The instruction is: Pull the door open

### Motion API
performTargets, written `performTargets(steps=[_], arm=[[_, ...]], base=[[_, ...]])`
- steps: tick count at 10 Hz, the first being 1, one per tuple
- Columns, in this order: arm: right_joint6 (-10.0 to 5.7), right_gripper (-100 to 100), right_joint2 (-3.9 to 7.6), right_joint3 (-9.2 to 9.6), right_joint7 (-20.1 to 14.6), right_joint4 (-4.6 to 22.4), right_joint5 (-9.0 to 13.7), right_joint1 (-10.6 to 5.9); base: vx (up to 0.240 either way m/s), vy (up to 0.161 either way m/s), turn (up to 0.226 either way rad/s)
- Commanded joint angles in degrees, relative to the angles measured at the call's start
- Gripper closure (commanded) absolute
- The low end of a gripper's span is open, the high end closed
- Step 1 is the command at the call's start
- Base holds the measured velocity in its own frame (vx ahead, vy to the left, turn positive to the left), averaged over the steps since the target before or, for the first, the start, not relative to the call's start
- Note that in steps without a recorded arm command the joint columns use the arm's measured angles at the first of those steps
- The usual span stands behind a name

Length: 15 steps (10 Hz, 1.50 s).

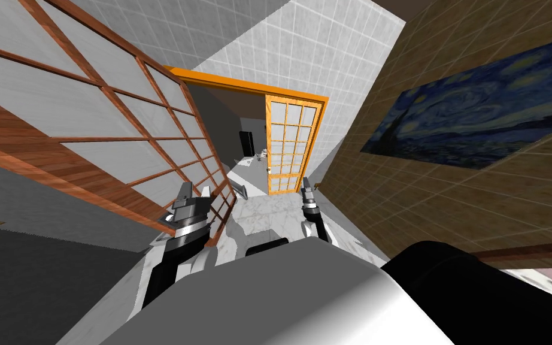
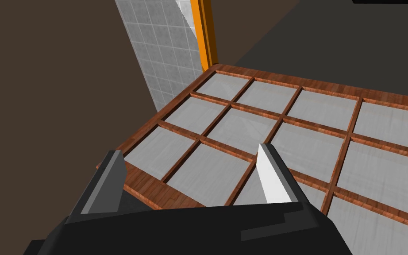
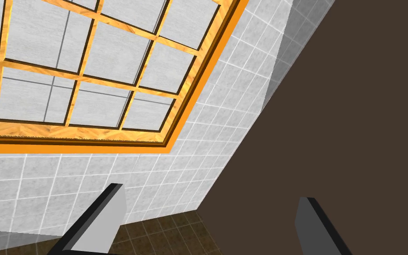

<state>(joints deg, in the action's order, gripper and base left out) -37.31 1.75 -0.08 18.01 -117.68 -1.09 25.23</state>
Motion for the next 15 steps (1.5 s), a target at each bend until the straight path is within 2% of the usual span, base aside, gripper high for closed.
performTargets(steps=[1,15], arm=[[-0.23,-100,0.32,-0.14,1.69,1.37,0.26,-0.25],[-1.82,-100,2.74,-1.88,17.93,15.0,3.01,-3.41]], base=[[0.095,0.014,0.043],[0.099,0.014,0.047]])
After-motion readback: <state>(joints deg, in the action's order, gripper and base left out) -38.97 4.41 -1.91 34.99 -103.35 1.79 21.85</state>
